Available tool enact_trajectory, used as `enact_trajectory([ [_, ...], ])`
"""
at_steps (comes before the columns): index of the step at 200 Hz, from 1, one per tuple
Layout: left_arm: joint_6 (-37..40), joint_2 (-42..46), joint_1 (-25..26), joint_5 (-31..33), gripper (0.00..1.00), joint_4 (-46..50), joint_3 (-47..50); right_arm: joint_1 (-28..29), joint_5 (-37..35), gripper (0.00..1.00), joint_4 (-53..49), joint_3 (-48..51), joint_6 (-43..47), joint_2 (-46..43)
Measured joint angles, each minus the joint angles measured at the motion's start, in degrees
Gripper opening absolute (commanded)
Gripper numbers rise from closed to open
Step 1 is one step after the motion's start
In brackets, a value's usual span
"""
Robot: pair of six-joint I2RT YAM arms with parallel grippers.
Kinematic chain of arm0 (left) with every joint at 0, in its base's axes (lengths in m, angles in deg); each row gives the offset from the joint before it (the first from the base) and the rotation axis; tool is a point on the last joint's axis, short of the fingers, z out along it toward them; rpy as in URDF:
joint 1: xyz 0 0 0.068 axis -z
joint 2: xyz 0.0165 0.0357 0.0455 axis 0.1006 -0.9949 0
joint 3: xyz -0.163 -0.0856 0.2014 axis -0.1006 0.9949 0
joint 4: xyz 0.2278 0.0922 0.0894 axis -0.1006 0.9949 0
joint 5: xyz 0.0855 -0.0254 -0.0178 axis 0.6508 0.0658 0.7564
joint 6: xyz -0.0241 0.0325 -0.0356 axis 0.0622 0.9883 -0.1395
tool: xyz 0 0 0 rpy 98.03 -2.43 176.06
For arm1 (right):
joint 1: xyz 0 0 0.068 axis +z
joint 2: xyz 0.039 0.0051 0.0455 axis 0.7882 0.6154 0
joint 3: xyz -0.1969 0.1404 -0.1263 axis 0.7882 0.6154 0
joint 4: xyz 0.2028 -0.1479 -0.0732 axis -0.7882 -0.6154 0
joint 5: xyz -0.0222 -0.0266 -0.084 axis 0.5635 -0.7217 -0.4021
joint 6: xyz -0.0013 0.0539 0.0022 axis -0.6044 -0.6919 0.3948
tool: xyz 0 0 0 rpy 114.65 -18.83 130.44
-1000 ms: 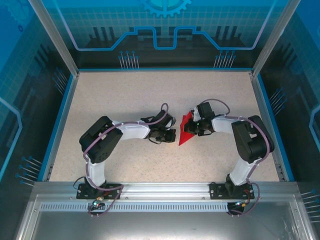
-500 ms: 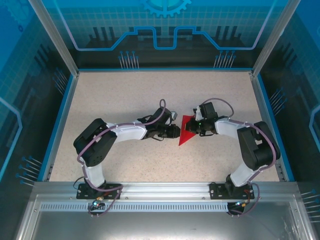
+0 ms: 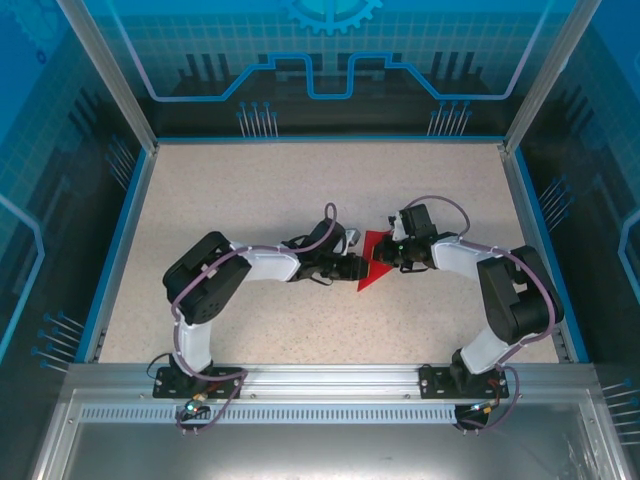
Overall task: Fold a paper plane with a square sheet of paper (pick it up from the middle)
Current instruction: Fourth fold the wing at the center of the table.
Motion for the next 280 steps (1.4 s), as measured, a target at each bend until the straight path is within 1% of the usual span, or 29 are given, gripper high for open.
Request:
enact_trajectory([
  [24,0.2,-1.2,0.0,-0.4,0.26,-0.1,-0.7,0.0,0.0,0.03,-0.2,0.0,0.0,0.0],
  [72,0.2,-1.3,0.0,-1.1,0.26,-2.1,-0.8,0.0,0.0,0.03,-0.6,0.0,0.0,0.0],
  [102,0.2,-1.3,0.0,-1.4,0.29,-3.7,-0.8,0.0,0.0,0.03,-0.6,0.0,0.0,0.0],
  [123,0.2,-1.3,0.0,-1.5,0.29,-3.9,-0.9,0.0,0.0,0.02,-0.6,0.0,0.0,0.0],
  [166,1.3,-1.8,0.0,-1.6,0.22,-2.8,-1.9,0.0,0.0,0.02,-0.6,0.0,-0.2,0.0],
  [210,2.0,-2.8,0.0,-1.6,0.17,-1.7,-3.2,0.0,0.0,0.02,-0.6,0.0,-0.2,0.0],
  [231,2.6,-3.2,0.0,-1.6,0.09,-1.2,-3.5,0.0,0.1,0.02,-0.6,0.0,-0.2,0.0],
  [250,3.1,-3.2,0.0,-1.5,0.04,-0.7,-3.5,0.0,0.1,0.02,-0.7,0.0,-0.2,0.0],
  [280,3.5,-3.1,0.0,-1.3,0.0,0.8,-3.5,0.0,0.3,0.02,-1.5,0.0,0.0,0.0],
])
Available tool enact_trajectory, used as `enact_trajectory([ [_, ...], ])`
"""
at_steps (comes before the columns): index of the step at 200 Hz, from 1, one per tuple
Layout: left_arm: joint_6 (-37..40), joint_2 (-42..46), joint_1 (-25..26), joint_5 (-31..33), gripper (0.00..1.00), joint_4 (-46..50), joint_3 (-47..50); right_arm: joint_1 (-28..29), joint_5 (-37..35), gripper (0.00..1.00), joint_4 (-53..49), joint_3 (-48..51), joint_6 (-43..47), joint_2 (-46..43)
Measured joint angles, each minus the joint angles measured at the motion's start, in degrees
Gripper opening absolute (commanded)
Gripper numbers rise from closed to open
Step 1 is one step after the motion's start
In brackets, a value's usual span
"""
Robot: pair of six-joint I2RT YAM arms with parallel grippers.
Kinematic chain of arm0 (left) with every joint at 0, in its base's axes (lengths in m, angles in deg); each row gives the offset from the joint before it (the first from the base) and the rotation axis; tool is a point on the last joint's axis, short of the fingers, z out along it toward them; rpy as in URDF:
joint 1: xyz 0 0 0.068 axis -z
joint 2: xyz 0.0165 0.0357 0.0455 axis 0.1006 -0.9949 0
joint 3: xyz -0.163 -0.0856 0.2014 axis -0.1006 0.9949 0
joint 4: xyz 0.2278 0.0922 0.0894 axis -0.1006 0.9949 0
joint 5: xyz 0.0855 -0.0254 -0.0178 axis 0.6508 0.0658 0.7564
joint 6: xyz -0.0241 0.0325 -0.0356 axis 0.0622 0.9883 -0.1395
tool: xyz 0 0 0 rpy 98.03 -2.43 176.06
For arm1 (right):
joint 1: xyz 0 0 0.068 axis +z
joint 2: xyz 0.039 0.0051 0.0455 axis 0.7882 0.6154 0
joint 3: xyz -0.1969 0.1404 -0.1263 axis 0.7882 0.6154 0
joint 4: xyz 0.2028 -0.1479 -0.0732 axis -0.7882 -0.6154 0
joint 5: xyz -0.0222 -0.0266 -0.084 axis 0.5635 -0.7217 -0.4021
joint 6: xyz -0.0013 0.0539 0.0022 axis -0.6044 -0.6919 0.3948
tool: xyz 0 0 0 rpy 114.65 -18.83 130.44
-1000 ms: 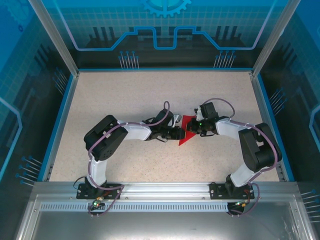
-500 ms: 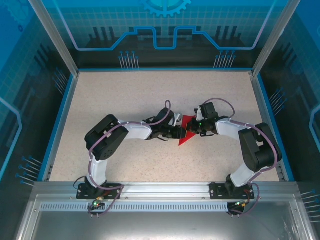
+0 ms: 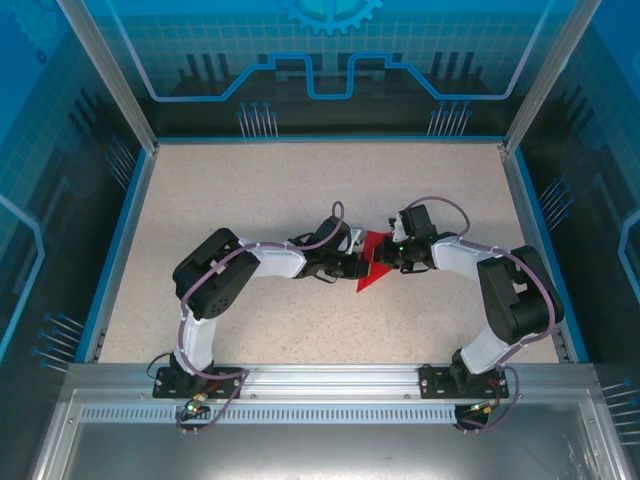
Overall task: Fold a paper plane with a square sheet of paper (pick it up from the middle)
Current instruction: Fourth fold the wing at the center of the table.
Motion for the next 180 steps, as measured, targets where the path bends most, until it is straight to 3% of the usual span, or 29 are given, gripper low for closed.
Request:
enact_trajectory([
  [87,1.2,9.5,0.0,-0.4,0.0,5.4,6.6,1.7,9.0,0.03,0.9,1.9,4.1,-1.8],
  [139,0.9,9.5,0.0,-0.5,0.13,5.7,7.3,2.0,10.4,0.03,1.6,2.8,4.6,-1.5],
  [180,0.8,9.5,0.0,-0.5,0.17,5.8,7.3,2.0,10.3,0.02,2.0,2.8,4.5,-0.2],
])
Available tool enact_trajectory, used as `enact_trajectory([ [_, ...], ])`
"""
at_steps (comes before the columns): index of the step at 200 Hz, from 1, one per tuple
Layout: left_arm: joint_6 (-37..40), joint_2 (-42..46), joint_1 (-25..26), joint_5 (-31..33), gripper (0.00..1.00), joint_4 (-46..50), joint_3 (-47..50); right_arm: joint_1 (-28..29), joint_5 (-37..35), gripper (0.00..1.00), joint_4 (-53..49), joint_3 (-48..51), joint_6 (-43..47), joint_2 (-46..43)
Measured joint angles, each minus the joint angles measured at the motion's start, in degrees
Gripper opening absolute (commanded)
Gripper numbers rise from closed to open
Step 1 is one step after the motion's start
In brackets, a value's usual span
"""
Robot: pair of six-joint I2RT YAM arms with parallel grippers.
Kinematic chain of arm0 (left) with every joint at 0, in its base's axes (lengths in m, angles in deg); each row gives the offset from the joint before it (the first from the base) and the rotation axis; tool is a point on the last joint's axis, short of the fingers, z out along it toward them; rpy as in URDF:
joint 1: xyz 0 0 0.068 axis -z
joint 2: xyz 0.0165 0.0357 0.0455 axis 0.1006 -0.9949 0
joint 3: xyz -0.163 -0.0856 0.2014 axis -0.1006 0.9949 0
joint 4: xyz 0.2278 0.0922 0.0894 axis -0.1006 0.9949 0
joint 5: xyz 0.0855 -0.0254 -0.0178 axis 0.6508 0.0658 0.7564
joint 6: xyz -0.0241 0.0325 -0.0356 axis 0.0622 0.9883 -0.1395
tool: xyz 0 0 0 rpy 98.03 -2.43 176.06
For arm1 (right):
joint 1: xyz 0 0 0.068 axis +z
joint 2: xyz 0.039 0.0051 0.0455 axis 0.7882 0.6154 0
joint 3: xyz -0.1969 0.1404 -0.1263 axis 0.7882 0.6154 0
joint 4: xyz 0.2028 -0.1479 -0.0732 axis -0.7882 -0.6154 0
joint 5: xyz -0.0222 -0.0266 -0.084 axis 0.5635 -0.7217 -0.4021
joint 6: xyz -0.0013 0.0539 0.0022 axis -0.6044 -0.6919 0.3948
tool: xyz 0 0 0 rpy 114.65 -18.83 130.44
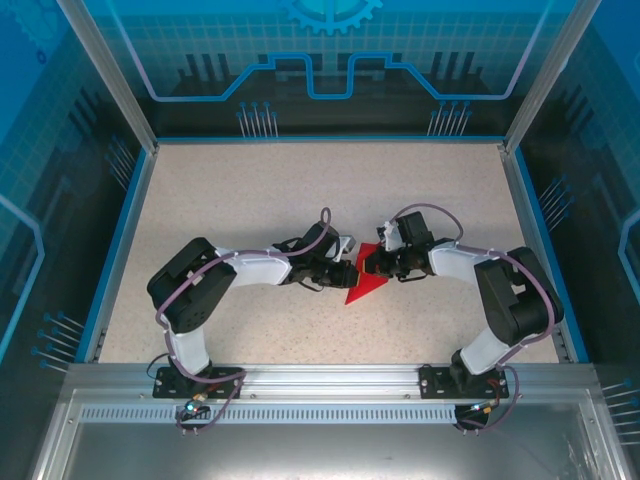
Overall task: Fold a paper plane with a square sheet of paper (pick it up from the middle)
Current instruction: Fourth fold the wing at the center of the table.
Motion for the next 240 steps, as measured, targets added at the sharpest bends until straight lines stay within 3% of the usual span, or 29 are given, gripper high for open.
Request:
enact_trajectory([
  [84,-0.1,1.7,0.0,3.1,0.17,-0.3,1.0,0.0,-3.3,0.03,0.6,-0.1,-1.7,1.7],
  [157,-1.8,1.9,0.0,1.0,0.16,-6.5,1.7,0.0,-4.5,0.02,0.7,-0.1,-3.7,2.4],
  [240,-1.6,-2.2,0.0,0.7,0.14,-5.4,-1.4,0.0,-5.6,0.02,0.7,-0.1,-4.3,2.4],
])
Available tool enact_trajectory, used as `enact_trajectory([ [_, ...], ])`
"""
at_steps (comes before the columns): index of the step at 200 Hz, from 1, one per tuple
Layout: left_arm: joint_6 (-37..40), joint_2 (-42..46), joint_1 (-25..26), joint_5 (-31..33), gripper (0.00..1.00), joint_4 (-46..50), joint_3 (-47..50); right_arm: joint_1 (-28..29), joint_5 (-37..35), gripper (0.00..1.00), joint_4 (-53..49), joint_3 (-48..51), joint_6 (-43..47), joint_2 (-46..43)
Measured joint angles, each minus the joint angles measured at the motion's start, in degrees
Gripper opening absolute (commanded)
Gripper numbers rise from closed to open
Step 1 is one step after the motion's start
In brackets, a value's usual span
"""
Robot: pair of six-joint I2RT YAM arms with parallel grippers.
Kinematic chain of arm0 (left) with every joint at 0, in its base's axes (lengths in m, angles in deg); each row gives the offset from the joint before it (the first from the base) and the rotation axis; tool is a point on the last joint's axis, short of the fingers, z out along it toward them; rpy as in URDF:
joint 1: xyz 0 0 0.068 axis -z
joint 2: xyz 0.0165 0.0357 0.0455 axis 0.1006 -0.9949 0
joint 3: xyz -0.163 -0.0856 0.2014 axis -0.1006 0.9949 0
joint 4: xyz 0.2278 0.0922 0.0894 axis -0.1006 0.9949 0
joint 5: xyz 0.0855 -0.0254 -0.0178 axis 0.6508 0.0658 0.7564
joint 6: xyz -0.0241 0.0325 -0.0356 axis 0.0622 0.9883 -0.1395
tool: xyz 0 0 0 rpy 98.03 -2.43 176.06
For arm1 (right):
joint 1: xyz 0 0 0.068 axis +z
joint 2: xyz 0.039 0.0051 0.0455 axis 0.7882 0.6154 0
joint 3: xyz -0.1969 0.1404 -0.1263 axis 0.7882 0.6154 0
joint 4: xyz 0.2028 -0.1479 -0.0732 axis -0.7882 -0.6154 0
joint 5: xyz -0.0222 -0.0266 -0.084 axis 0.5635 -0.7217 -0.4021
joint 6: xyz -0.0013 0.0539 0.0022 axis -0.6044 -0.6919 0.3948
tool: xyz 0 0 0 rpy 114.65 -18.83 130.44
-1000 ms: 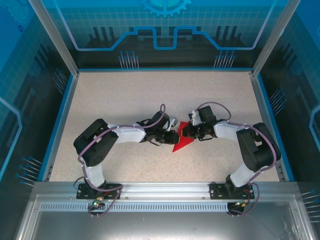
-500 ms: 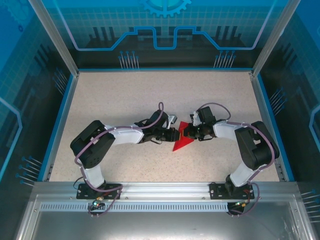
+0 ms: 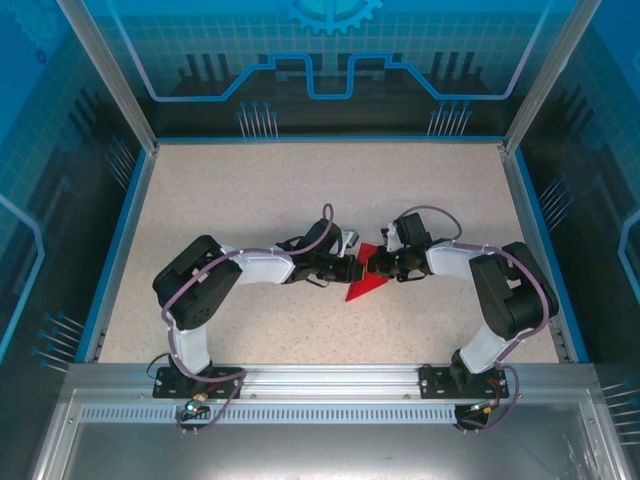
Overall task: Fold a paper plane with a square sheet of paper (pick it up from the middle)
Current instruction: Fourth fold the wing at the center of the table.
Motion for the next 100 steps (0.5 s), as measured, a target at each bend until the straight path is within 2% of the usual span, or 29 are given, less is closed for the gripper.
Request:
enact_trajectory([
  [100,0.8,-2.8,0.0,4.2,0.13,2.7,-1.7,0.0,0.0,0.02,-0.1,0.0,0.0,0.0],
])
